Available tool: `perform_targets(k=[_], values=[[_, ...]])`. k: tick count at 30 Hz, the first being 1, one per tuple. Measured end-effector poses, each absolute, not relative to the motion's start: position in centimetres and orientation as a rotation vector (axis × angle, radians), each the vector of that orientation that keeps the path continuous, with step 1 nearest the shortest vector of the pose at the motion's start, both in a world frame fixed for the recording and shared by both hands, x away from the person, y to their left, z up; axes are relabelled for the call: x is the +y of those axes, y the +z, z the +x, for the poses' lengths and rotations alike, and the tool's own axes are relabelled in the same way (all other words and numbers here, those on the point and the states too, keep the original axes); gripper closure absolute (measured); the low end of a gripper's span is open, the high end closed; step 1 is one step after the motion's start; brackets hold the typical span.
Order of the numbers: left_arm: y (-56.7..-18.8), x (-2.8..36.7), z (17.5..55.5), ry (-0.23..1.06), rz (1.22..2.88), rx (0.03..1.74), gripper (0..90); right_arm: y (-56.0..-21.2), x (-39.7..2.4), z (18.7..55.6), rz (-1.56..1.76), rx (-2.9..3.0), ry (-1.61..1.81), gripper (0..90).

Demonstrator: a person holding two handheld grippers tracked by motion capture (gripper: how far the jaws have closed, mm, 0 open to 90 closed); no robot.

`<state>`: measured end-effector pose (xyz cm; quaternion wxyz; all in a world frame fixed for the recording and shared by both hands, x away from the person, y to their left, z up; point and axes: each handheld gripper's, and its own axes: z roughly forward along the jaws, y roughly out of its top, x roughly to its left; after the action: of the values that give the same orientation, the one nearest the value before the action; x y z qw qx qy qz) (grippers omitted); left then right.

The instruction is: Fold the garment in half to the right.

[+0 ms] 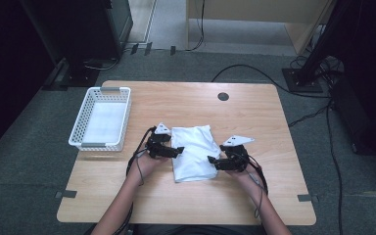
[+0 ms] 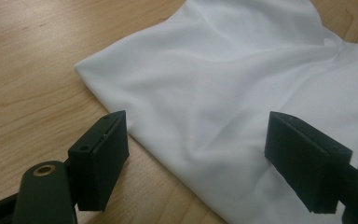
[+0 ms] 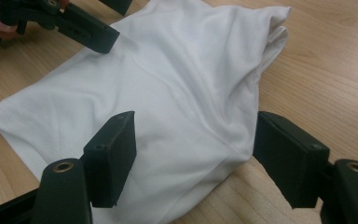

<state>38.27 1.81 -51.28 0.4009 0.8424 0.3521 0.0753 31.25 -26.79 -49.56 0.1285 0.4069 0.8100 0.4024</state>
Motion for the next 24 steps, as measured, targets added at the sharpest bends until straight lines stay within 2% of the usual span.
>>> perform_targets(k=[17, 24], values=[[-51.3, 2.2, 37.1, 0.231, 2.123, 0.894, 21.5, -48.9, -25.7, 30.7, 1.068, 2.395, 1.194, 28.6], [-51.2, 2.5, 37.1, 0.241, 2.132, 0.889, 21.4, -50.2, -24.5, 30.4, 1.03, 2.465, 1.178, 25.4]])
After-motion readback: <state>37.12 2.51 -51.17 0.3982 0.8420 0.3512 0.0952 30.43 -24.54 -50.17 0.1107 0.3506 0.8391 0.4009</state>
